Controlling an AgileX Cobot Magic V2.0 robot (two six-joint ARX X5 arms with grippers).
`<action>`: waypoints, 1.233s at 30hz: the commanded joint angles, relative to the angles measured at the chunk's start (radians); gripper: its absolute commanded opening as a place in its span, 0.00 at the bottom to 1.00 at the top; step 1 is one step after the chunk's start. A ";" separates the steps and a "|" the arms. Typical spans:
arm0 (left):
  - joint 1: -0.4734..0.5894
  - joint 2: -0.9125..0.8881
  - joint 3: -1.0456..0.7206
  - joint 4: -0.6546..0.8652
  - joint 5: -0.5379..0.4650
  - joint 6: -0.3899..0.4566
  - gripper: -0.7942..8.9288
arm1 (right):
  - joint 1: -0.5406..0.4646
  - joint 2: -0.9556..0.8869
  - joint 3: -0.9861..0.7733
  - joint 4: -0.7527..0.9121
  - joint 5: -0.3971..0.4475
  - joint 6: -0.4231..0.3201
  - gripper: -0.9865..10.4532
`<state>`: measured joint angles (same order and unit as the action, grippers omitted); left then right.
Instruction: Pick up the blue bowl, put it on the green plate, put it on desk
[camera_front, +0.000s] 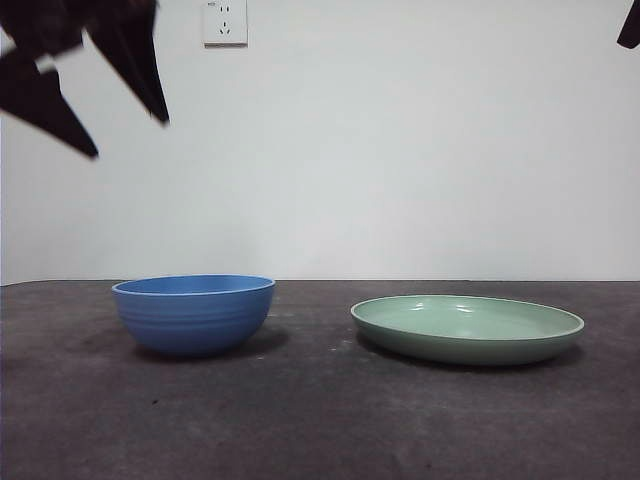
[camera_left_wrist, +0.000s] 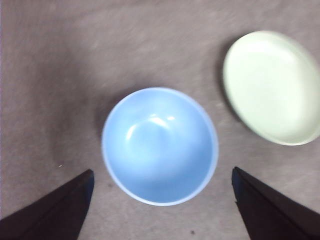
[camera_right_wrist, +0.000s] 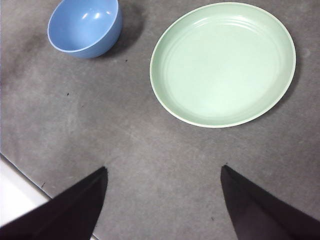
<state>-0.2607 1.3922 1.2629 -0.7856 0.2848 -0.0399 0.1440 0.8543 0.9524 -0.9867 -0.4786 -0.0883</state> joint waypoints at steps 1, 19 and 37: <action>-0.009 0.077 0.029 0.008 -0.010 0.010 0.53 | 0.004 0.007 0.020 0.010 -0.003 0.010 0.40; -0.009 0.381 0.029 0.124 -0.103 0.011 0.53 | 0.004 0.007 0.020 0.014 -0.003 0.010 0.40; -0.009 0.413 0.029 0.117 -0.135 -0.013 0.11 | 0.004 0.007 0.020 0.014 -0.003 0.009 0.40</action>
<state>-0.2661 1.7855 1.2690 -0.6701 0.1535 -0.0441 0.1440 0.8543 0.9524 -0.9825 -0.4786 -0.0883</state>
